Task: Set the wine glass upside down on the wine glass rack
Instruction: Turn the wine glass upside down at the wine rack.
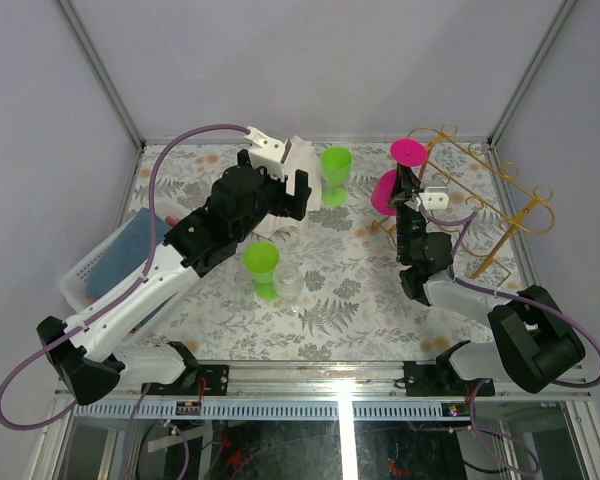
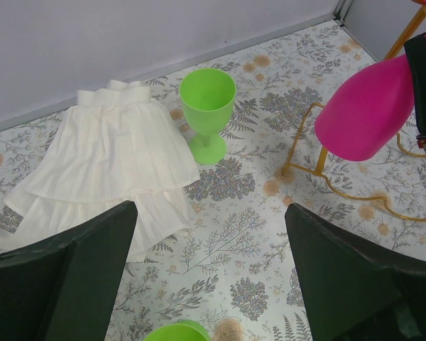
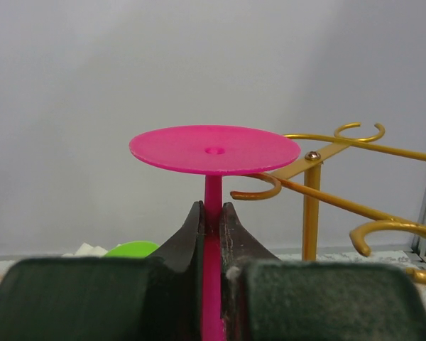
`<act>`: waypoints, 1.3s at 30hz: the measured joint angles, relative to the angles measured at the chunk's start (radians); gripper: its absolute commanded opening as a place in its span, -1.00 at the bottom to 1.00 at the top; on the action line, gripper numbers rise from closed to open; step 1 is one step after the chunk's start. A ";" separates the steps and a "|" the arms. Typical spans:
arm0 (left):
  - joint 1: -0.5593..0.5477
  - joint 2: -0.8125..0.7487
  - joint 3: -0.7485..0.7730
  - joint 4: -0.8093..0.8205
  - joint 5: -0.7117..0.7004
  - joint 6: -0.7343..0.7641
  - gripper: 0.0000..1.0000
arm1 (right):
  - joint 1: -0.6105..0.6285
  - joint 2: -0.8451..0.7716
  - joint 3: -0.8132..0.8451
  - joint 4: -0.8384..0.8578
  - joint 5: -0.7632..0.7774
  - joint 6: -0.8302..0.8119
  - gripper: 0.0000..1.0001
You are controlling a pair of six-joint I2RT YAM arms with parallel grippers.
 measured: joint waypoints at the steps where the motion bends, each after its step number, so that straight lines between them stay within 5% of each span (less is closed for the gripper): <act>1: 0.000 0.000 0.000 0.000 0.000 0.000 0.71 | 0.000 0.001 0.000 0.000 0.013 0.000 -0.96; 18: 0.000 0.000 0.000 0.000 0.000 0.000 0.71 | 0.000 -0.005 -0.031 -0.004 0.127 0.018 -0.78; 28: 0.000 -0.008 0.000 0.000 -0.001 0.000 0.71 | 0.000 -0.081 -0.090 -0.063 0.119 0.037 -0.08; 39: 0.000 -0.008 0.000 0.000 -0.002 0.000 0.72 | 0.000 -0.277 -0.112 -0.325 -0.032 0.030 0.38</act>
